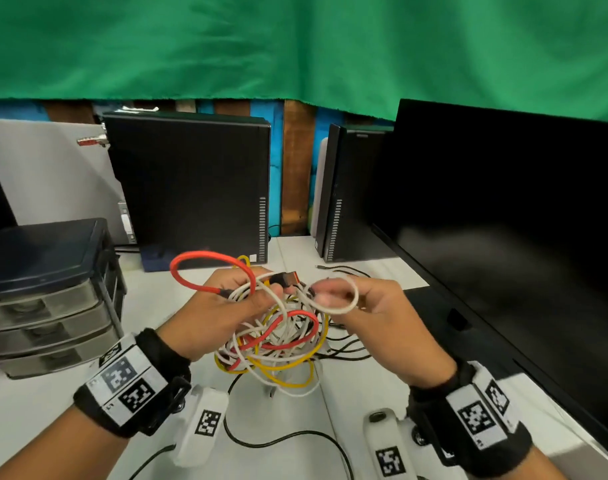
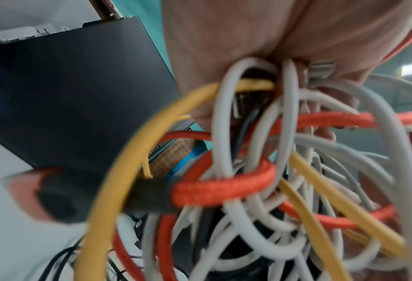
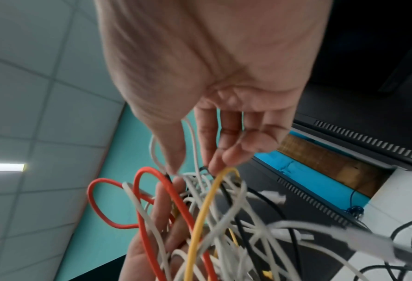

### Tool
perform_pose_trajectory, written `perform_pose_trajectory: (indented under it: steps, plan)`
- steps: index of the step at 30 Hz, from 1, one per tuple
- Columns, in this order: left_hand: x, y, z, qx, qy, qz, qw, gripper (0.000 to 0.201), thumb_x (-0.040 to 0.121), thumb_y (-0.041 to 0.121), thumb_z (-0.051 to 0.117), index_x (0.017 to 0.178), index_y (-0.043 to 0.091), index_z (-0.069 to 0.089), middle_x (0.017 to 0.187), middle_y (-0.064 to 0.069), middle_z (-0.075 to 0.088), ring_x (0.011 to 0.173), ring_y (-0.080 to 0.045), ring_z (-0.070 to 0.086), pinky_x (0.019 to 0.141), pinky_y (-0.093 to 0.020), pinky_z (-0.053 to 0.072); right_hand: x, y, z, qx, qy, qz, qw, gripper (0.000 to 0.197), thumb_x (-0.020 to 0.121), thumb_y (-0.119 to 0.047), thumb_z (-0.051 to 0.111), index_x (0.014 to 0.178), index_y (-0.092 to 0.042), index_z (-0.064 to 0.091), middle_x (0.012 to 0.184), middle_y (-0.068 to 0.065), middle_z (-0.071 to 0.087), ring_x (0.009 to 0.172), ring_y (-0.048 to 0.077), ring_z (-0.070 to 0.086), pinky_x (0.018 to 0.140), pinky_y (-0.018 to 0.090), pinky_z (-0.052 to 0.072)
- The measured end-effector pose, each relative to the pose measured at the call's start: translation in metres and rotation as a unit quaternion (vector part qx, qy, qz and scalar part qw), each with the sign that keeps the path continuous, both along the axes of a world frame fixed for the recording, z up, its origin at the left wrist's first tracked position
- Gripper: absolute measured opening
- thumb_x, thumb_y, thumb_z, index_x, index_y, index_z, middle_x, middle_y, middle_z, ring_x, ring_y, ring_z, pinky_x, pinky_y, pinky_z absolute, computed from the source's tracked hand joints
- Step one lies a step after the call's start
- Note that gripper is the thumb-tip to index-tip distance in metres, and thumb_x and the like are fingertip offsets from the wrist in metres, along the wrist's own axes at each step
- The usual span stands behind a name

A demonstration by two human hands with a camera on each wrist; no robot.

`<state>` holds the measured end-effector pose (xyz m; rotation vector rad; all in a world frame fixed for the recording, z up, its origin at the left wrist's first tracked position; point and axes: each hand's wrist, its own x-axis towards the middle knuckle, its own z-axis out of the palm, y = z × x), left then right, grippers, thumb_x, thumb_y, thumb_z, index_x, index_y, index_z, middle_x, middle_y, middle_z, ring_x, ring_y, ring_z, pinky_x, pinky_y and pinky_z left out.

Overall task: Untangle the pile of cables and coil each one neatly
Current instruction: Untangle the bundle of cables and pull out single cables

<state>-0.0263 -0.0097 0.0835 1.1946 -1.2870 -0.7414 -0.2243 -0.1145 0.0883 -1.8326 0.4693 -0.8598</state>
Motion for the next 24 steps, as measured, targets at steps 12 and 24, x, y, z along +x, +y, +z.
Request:
perform_pose_trajectory:
  steps: [12,24]
  plan:
    - [0.0,0.003,0.002,-0.011,-0.015,0.008,1.0,0.02,0.084,0.026,0.06,0.09,0.025,0.08,0.092,-0.001,0.078,0.086,-0.019,0.074,0.067,-0.026,0.058,0.001,0.002,-0.008,0.072,0.109,0.105,0.986,0.013,0.09,-0.003,0.071,0.08,0.005,0.068,0.07,0.005,0.061,0.061,0.004,0.053,0.061,0.014,0.043]
    - [0.009,-0.002,0.003,0.06,-0.268,-0.104,0.956,0.023,0.089,0.025,0.073,0.111,0.031,0.075,0.101,0.016,0.075,0.098,-0.007,0.071,0.089,-0.033,0.058,-0.012,-0.022,-0.005,-0.366,0.234,-0.351,0.829,0.018,0.083,-0.02,0.064,0.081,-0.017,0.046,0.049,-0.005,0.046,0.043,0.019,0.036,0.046,0.025,0.024]
